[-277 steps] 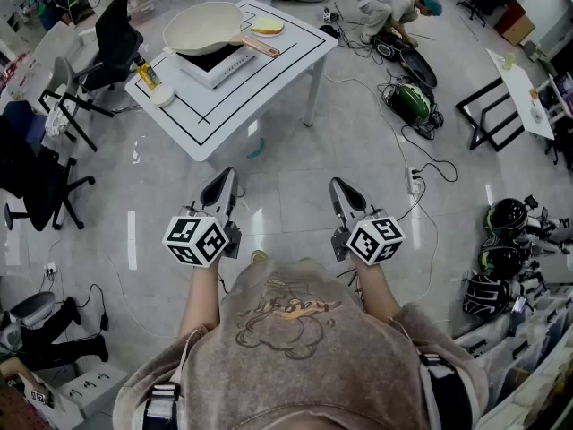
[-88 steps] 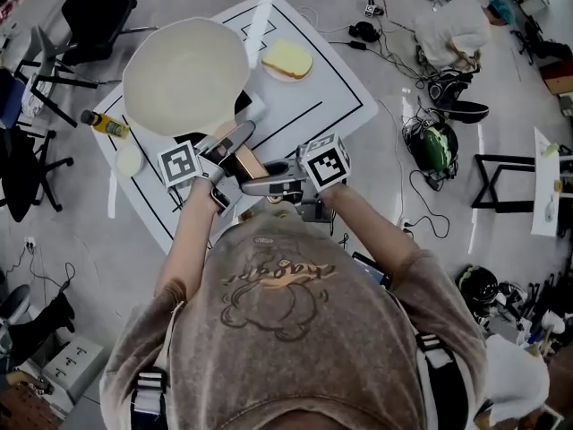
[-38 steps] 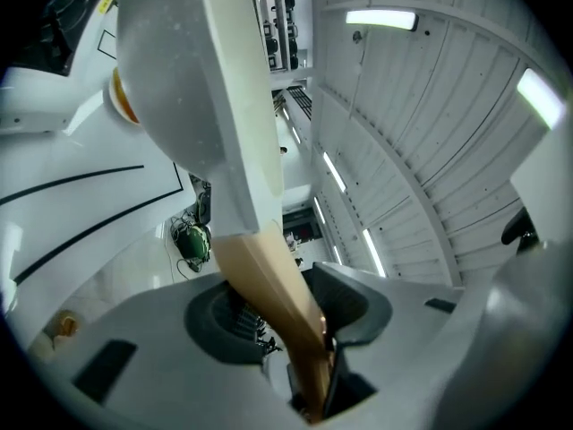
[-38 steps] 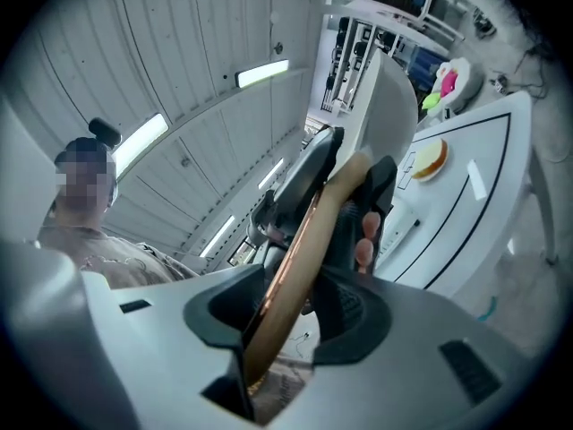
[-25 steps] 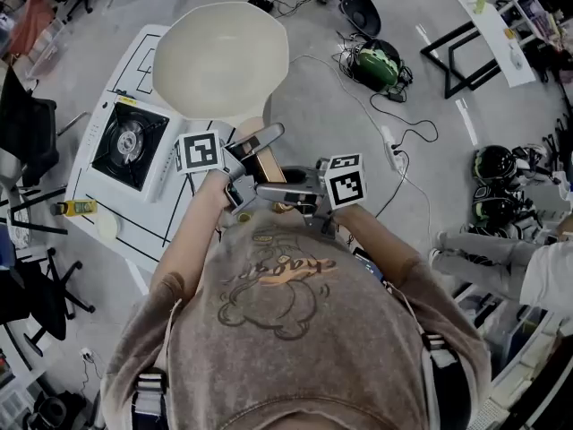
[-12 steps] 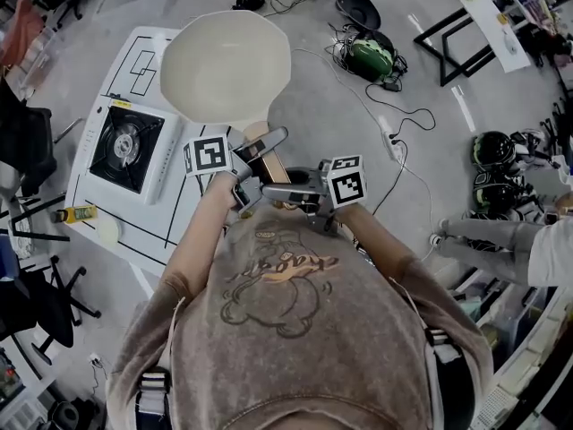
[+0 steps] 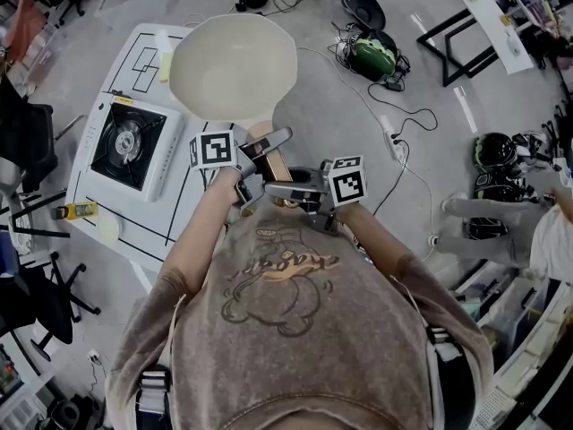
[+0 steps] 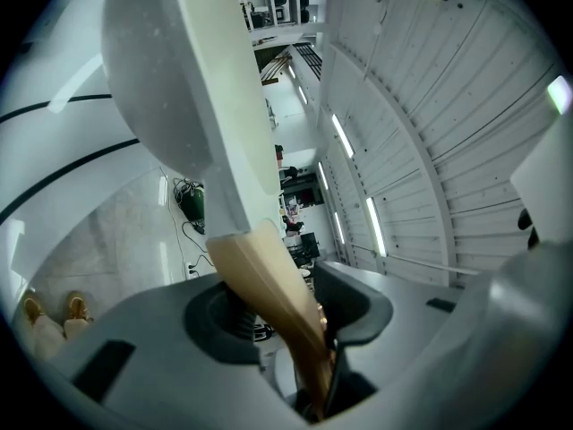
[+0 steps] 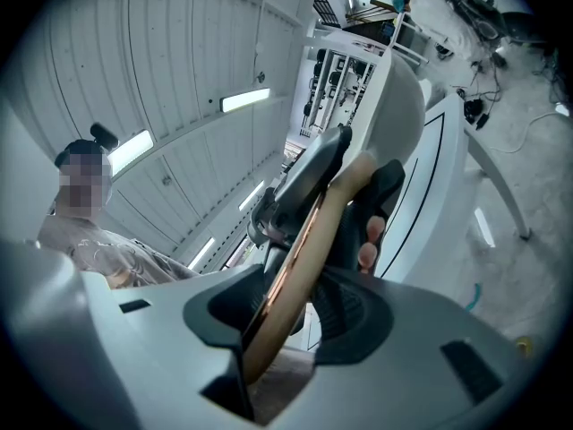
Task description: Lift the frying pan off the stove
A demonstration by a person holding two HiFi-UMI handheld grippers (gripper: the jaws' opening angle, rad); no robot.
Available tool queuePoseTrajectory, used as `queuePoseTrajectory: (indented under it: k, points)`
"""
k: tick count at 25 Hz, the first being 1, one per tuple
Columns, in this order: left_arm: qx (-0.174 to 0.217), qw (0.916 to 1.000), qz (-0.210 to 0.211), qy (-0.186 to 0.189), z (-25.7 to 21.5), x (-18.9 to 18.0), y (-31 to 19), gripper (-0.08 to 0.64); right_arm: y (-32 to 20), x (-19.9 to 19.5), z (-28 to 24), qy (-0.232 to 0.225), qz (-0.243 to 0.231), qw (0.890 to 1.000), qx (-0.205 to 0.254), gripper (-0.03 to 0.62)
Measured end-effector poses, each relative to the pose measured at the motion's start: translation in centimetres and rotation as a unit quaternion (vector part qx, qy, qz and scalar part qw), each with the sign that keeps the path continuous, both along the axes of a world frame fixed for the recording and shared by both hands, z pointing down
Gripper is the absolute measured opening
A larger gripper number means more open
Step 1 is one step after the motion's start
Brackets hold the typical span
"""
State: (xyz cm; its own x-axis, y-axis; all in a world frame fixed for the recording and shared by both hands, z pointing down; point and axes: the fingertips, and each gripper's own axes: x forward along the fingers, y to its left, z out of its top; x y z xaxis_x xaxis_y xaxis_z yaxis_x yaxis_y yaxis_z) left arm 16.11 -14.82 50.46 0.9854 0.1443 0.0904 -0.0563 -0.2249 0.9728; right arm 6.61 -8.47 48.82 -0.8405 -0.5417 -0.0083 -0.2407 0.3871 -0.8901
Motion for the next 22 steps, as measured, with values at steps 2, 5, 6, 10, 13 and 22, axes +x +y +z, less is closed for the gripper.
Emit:
queuePoseTrajectory:
  k: [2,5,6,10,13,22]
  points:
    - [0.000,1.0000,0.002,-0.001,-0.01,0.04,-0.10,0.186,-0.14,0.02,0.02,0.000,0.002,1.000,0.000,0.170]
    - [0.003,1.0000,0.003,0.000,0.01,0.06,-0.13,0.186,-0.19,0.02,0.05,-0.001,0.003,1.000,0.000,0.170]
    - [0.003,1.0000,0.004,-0.001,0.05,0.05,-0.12,0.186,-0.20,0.01,0.08,-0.001,0.003,1.000,0.000,0.170]
    - [0.002,1.0000,0.004,-0.002,0.21,0.00,-0.20,0.187,-0.27,-0.03,0.21,-0.001,0.002,1.000,-0.001,0.170]
    - [0.001,1.0000,0.004,-0.004,0.32,-0.04,-0.22,0.187,-0.33,-0.09,0.27,-0.001,0.001,1.000,-0.003,0.170]
    - [0.003,0.9999,0.009,-0.009,0.42,0.03,-0.27,0.187,-0.45,-0.06,0.28,-0.002,0.003,1.000,-0.006,0.172]
